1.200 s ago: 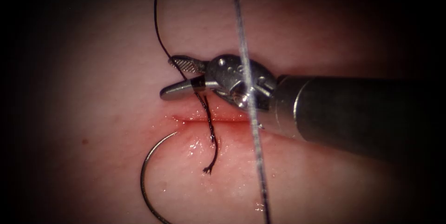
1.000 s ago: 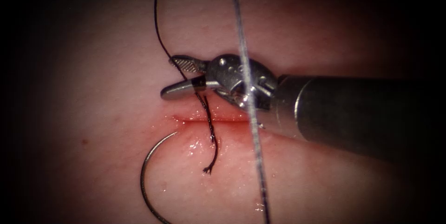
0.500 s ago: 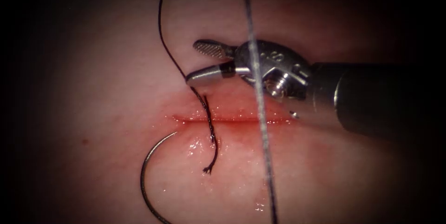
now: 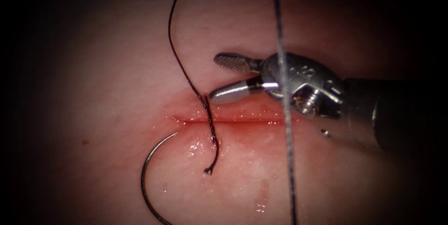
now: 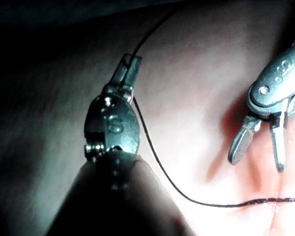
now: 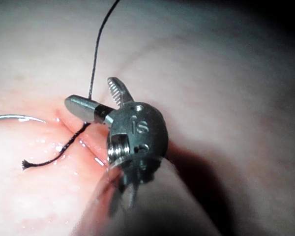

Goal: Wound Closure
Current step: Use the left driver to wrap the suture once around the right driver, clockwise, then with the right hand grasp the tail end of the suture, then kie the knot by pulling the suture up with the right and down with the left

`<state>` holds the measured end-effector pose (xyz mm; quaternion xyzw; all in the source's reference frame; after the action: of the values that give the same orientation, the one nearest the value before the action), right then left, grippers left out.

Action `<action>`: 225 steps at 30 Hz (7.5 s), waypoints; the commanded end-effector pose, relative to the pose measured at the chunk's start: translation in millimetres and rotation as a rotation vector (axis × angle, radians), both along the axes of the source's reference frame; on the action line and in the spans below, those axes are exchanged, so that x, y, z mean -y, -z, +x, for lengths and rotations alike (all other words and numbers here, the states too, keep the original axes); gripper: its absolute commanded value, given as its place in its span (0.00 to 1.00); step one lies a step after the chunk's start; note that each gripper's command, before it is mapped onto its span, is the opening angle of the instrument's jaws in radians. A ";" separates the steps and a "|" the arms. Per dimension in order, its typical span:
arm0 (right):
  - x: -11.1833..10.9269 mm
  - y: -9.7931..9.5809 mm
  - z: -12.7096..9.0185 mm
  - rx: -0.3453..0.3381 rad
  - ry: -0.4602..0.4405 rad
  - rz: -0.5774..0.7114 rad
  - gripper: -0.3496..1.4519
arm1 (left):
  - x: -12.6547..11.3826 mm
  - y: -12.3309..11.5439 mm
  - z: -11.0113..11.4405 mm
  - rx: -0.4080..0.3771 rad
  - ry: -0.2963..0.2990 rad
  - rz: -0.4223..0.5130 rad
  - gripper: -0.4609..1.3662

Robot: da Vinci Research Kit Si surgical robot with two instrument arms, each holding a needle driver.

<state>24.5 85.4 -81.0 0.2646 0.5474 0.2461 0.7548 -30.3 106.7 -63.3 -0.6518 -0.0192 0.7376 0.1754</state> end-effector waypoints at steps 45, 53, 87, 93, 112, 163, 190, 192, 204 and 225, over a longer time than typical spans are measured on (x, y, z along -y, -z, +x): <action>-2.0 -1.8 13.0 -0.159 -0.288 -0.036 0.00 | 13.7 8.2 3.5 0.075 -0.042 0.118 0.06; -2.9 -1.2 12.8 -0.228 -0.478 0.007 0.00 | 16.7 8.6 4.1 0.068 -0.039 0.114 0.06; -4.9 0.6 5.8 -0.668 -0.340 0.218 0.00 | 21.6 -2.4 6.3 0.157 0.011 0.175 0.06; -5.0 0.3 4.7 -0.660 -0.326 0.231 0.00 | 21.1 -3.8 6.2 0.196 0.033 0.189 0.06; -3.5 -0.2 4.4 -0.658 -0.071 0.069 0.00 | 19.5 -6.4 5.9 0.259 -0.010 0.281 0.06; 1.7 -1.1 8.7 -0.439 0.942 -0.371 0.76 | 18.7 -8.4 6.3 0.275 -0.021 0.324 0.06; 5.1 -2.8 7.5 -0.378 1.034 -0.447 0.73 | 19.3 -8.3 7.0 0.274 -0.020 0.325 0.06; 5.3 -2.9 7.6 -0.373 1.040 -0.450 0.72 | 19.3 -8.3 7.0 0.275 -0.020 0.325 0.06; 6.1 -4.2 7.5 -0.317 1.091 -0.492 0.44 | 19.5 -8.2 7.4 0.277 -0.023 0.331 0.06; 3.0 -3.7 6.6 -0.350 0.985 -0.386 0.00 | 20.9 -7.7 7.6 0.279 -0.027 0.337 0.06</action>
<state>31.0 82.9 -77.3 0.3830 0.5137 -0.2838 0.7133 -22.7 85.6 -55.6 -0.7072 -0.1724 0.6297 0.2715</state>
